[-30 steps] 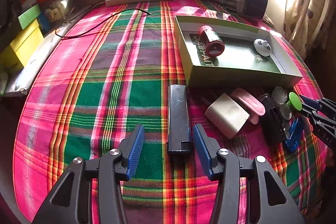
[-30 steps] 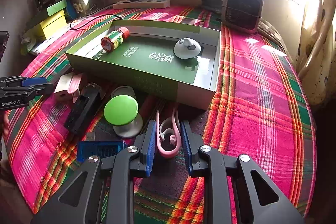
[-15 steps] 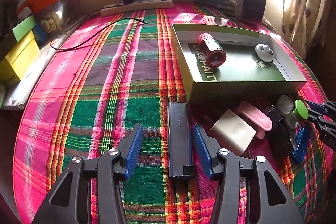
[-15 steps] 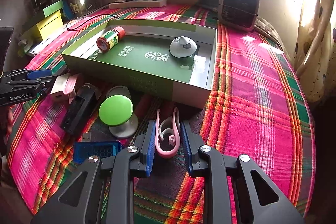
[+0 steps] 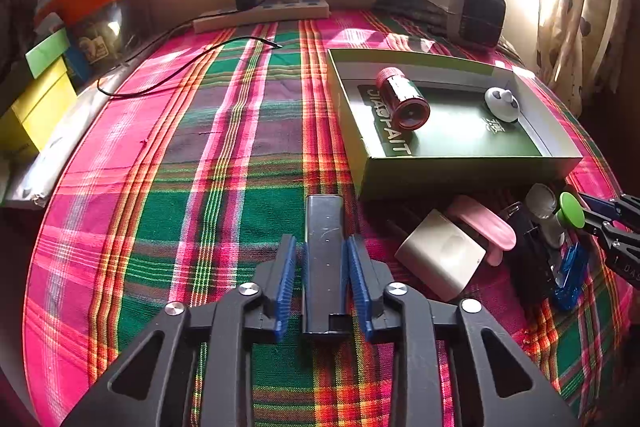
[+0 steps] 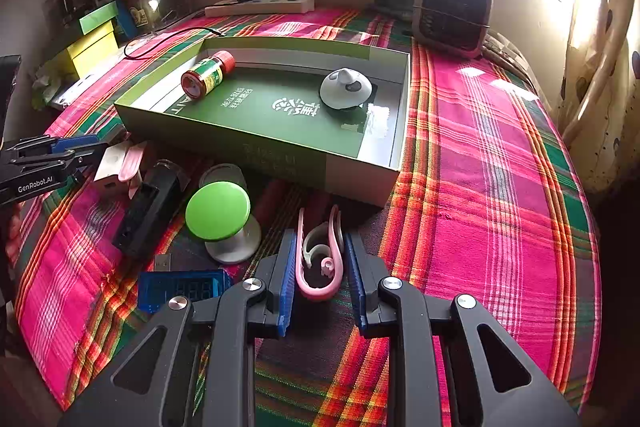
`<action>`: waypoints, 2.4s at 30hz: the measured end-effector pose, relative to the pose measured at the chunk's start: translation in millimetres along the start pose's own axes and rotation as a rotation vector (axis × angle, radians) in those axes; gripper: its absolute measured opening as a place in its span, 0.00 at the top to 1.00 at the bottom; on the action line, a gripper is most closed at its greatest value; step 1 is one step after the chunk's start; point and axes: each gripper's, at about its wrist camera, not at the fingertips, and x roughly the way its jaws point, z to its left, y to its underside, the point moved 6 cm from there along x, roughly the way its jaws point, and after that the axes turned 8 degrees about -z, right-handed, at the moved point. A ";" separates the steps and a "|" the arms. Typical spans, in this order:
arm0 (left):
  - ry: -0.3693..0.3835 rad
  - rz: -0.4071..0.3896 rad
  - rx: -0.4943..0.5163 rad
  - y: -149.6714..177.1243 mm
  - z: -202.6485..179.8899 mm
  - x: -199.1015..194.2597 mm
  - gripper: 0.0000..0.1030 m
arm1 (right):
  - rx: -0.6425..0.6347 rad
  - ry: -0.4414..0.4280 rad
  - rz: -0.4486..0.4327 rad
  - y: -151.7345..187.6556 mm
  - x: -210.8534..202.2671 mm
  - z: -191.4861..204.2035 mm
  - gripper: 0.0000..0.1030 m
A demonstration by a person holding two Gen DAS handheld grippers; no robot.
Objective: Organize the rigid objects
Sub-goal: 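Close the left gripper on the black case and lift it while the right gripper holds the earphone, then carry the black case with the left gripper into the green box while the right gripper carries the earphone there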
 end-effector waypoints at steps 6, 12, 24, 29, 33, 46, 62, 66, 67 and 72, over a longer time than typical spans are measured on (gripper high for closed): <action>0.007 -0.002 -0.012 -0.1 1.5 -1.0 0.79 | 0.003 0.000 0.000 0.4 -0.3 -0.4 0.76; 0.008 -0.003 -0.013 0.3 1.2 -0.8 0.79 | 0.006 0.001 -0.001 0.5 -0.5 -1.6 0.76; 0.020 0.000 -0.030 -0.1 3.1 -2.8 0.79 | 0.016 0.013 -0.005 1.4 -2.9 -2.0 0.77; 0.030 0.002 -0.035 0.1 4.1 -4.8 0.79 | 0.020 0.011 -0.005 2.2 -4.4 -0.2 0.77; 0.030 -0.007 -0.032 -0.2 4.6 -10.2 0.79 | 0.021 0.007 -0.015 1.2 -8.0 2.3 0.77; 0.063 -0.070 -0.004 -23.1 -8.2 -40.3 0.79 | 0.030 0.000 -0.065 -13.8 -26.7 2.1 0.77; 0.146 -0.095 0.041 -66.2 -45.5 -31.1 0.79 | 0.043 -0.004 -0.111 -63.5 -24.2 -4.7 0.77; 0.180 -0.089 0.038 -74.9 -55.0 -23.3 0.79 | 0.046 -0.013 -0.106 -73.5 -13.7 -4.7 0.77; 0.184 -0.088 0.036 -77.0 -57.5 -21.3 0.79 | 0.046 -0.014 -0.104 -76.1 -10.5 -4.9 0.77; 0.209 -0.072 0.022 -87.8 -66.2 -4.6 0.79 | 0.058 -0.026 -0.089 -85.1 5.8 -5.4 0.77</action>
